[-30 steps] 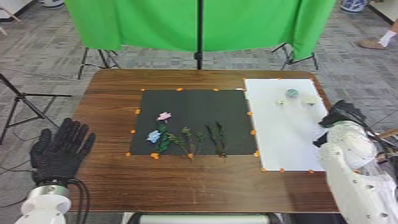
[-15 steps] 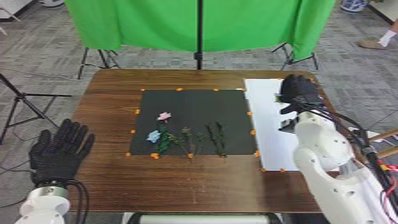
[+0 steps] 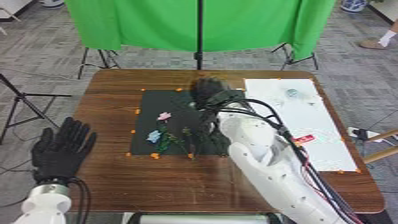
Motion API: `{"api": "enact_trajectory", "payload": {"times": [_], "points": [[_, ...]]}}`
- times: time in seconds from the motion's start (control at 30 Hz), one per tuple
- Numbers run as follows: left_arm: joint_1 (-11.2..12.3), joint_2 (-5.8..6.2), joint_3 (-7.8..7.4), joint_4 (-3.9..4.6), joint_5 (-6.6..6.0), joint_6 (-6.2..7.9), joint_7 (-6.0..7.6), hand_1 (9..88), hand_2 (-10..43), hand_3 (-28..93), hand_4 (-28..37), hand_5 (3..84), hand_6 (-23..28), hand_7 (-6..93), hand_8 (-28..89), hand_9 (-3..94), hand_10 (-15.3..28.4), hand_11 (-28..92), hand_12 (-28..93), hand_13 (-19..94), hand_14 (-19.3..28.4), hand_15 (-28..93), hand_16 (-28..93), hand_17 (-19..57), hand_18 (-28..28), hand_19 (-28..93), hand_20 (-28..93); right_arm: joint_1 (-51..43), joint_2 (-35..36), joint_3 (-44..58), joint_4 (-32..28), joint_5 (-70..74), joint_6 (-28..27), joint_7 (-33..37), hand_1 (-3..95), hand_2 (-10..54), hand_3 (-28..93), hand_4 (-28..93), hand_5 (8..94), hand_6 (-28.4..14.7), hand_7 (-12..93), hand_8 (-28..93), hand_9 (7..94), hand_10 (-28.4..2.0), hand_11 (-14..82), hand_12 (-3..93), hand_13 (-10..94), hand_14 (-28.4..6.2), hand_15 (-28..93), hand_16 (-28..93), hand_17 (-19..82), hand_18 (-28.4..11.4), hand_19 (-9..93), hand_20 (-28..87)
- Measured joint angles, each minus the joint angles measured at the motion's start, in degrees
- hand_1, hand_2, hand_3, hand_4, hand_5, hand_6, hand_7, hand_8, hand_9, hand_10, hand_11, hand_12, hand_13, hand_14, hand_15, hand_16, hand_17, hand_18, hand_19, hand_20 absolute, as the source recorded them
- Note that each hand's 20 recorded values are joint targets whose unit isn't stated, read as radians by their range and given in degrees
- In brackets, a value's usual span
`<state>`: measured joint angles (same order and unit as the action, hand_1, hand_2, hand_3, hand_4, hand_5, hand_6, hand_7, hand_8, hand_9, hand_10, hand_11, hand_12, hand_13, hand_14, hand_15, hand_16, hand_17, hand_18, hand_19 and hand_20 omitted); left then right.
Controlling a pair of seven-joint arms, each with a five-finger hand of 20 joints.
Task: Arrange flowers
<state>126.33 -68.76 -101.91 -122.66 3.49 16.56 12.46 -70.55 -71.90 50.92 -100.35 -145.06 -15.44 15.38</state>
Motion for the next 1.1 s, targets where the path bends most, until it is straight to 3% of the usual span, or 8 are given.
{"api": "enact_trajectory", "payload": {"times": [0.23,0.4,0.57,0.7,1.1], "points": [[-1.39,0.69,0.61,0.03,-0.22,-0.08,-0.48,28.2,17.6,73,-28.3,47.7,8.7,16.9,-10,40.7,14.7,23,13,31,14.9,43,-6,-4.0,14.0,35,19,0.34,-1.34,-7.05,-0.15,-3.25,-0.89,0.18,66.8,-9.5,69,-28,70.7,-2.0,40,12,79.2,-12.9,15.6,46.9,72,-6.4,41,41,43,-19.1,86,27],[-0.88,1.06,0.51,-0.51,-0.63,-0.16,-0.25,28.1,17.6,73,-28.3,47.8,8.7,17.0,-10,40.8,14.7,23,13,31,14.8,43,-6,-4.0,14.0,35,19,1.67,-1.3,-12.1,2.06,-11.08,2.06,1.74,66.9,-9.5,69,-28,71.6,-2.2,40,13,79.6,-12.9,15.2,46.8,72,-6.6,41,41,43,-19.8,87,27],[-0.9,1.3,0.69,-0.46,-0.72,-0.25,-0.2,28.2,17.6,73,-28.3,47.8,8.7,17.0,-10,40.8,14.7,23,13,31,14.8,43,-6,-4.0,14.0,35,19,3.04,-2.78,-13.32,6.69,-13.97,5.66,2.0,67.3,-9.5,69,-28,71.8,-2.3,39,13,79.3,-13.1,14.4,46.4,72,-6.8,41,41,43,-20.2,88,28],[-1.55,1.55,0.83,-0.12,-0.72,-0.23,-0.2,28.1,17.6,73,-28.3,47.8,8.7,17.0,-10,40.9,14.7,23,13,31,14.7,43,-6,-4.0,14.0,35,19,3.15,-3.68,-12.33,7.69,-15.23,5.31,0.72,67.6,-9.5,69,-28,71.9,-2.3,39,13,79.1,-13.1,13.7,46.1,71,-6.8,41,41,42,-20.4,88,29],[-1.85,1.76,0.87,-0.14,-0.76,-0.14,-0.07,28.2,17.7,73,-28.3,47.9,8.7,17.2,-10,40.9,14.7,23,13,31,14.8,43,-6,-4.0,14.0,35,19,2.16,-4.06,-11.79,6.69,-14.56,2.2,-0.12,67.5,-9.5,69,-28,71.9,-2.0,39,13,79.0,-12.9,11.2,43.1,70,-7.0,40,41,39,-21.0,87,29]]}}
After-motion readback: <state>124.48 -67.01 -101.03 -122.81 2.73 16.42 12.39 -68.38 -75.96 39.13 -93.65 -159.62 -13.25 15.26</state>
